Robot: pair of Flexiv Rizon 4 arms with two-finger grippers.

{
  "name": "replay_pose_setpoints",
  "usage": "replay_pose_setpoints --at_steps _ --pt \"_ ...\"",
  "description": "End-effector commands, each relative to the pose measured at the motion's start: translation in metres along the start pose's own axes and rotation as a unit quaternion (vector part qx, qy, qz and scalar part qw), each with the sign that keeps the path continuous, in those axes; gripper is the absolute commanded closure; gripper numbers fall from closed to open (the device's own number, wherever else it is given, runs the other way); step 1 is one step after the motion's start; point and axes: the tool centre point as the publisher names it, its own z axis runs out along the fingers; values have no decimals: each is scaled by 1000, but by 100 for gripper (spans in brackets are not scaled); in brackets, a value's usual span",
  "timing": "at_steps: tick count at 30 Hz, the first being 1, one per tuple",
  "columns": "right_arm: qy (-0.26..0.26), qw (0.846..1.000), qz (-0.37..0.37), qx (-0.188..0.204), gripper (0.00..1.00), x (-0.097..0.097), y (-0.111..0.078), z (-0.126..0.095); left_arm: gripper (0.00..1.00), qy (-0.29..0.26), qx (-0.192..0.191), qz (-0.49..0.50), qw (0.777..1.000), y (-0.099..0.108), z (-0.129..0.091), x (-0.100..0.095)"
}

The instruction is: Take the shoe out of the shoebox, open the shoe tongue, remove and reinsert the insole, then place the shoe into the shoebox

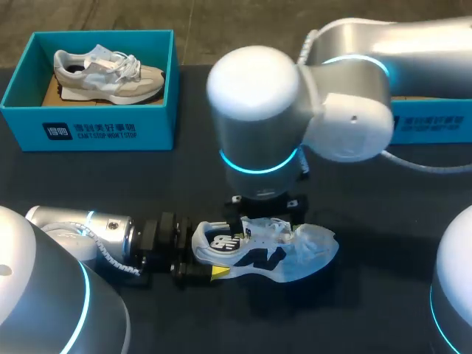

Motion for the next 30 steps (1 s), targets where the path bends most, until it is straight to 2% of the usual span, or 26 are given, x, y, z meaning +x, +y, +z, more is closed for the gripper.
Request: replay_pose_setpoints --at_steps 1,18,30 --pt "-47 999 6 -4 0 16 0 9 100 -2 0 0 1000 0 -1 1" --pt "-108 991 70 -21 0 28 3 30 100 -2 0 0 1000 0 -1 1" --pt "-113 988 97 -31 0 29 3 43 100 -2 0 0 1000 0 -1 1"
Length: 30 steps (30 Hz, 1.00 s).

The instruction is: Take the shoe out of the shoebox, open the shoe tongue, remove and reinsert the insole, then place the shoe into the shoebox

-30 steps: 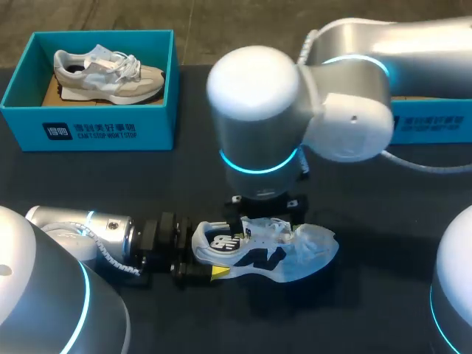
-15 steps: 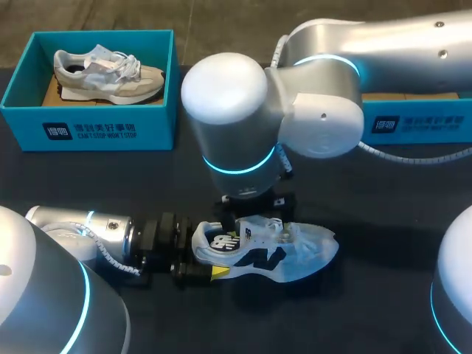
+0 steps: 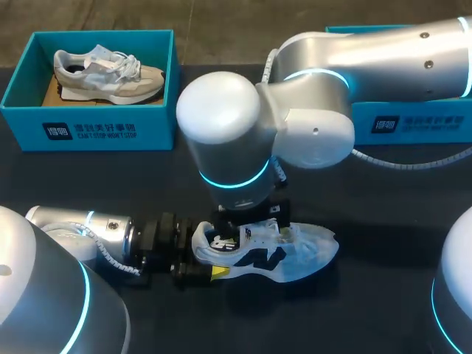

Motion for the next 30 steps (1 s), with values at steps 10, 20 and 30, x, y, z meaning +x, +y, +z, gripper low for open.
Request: replay_pose_setpoints --at_steps 10,20,30 --pt "-95 987 130 -20 0 3 -7 15 100 -2 0 0 1000 0 -1 1" --pt "-88 987 134 -23 0 -7 0 24 100 -2 0 0 1000 0 -1 1" --pt "-79 987 139 -17 0 -16 0 25 100 -2 0 0 1000 0 -1 1"
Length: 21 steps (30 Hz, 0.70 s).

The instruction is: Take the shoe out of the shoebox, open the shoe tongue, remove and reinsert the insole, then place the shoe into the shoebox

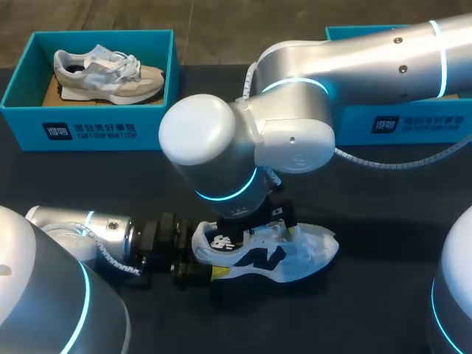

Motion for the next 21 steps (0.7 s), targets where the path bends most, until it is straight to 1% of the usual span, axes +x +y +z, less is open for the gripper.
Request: replay_pose_setpoints --at_steps 1,6,10,12,17,21 --pt "-12 988 156 -7 0 2 -8 -6 100 -2 0 0 1000 0 -1 1" --pt "-1 987 159 -8 0 -6 -11 -13 100 -2 0 0 1000 0 -1 1" --pt "30 988 151 -23 0 -13 -13 -18 100 -2 0 0 1000 0 -1 1" --pt "31 988 153 -20 0 -16 -12 -18 100 -2 0 0 1000 0 -1 1" --pt "65 987 145 -21 0 -29 -10 -15 100 -2 0 0 1000 0 -1 1" --pt "73 987 142 -15 0 -37 -8 -13 100 -2 0 0 1000 0 -1 1"
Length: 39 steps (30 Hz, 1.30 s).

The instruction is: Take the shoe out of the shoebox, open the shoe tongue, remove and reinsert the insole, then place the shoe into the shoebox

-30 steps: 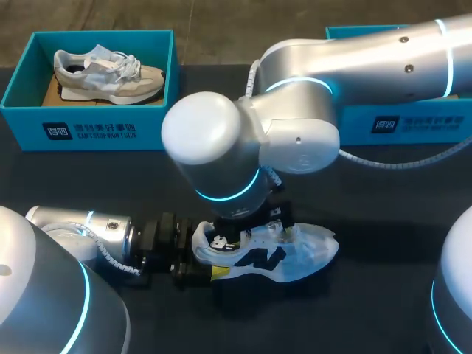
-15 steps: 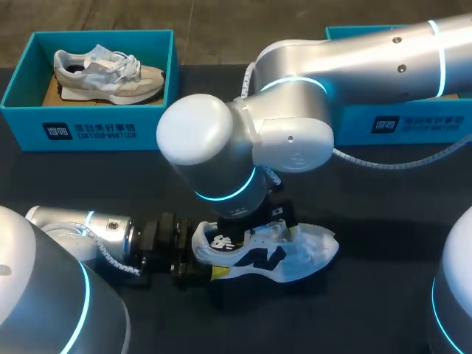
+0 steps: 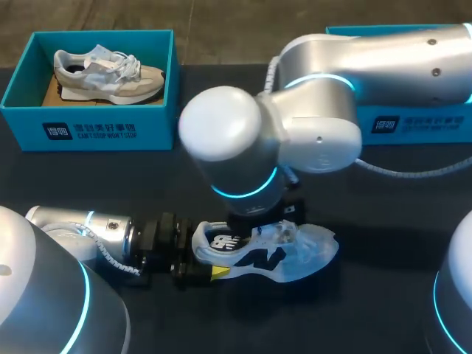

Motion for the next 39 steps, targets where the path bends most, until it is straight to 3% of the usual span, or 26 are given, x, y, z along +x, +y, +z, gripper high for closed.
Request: replay_pose_setpoints --at_steps 1,11,18,19,21,22,24,39 --pt "46 992 116 0 0 -16 -2 2 100 -2 0 0 1000 0 -1 1" --pt "78 992 99 19 0 -24 1 -6 100 -2 0 0 1000 0 -1 1" --pt "103 991 73 40 0 -6 -5 0 100 -2 0 0 1000 0 -1 1" --pt "106 991 72 43 4 -4 -5 0 100 -2 0 0 1000 0 -1 1" --pt "113 990 68 46 21 -1 -7 -1 100 -2 0 0 1000 0 -1 1" --pt "112 990 67 47 36 0 -8 -1 100 -2 0 0 1000 0 -1 1" --pt "112 990 64 48 50 3 -10 -4 100 -2 0 0 1000 0 -1 1" --pt "122 989 55 69 69 4 -20 -13 100 -2 0 0 1000 0 -1 1"
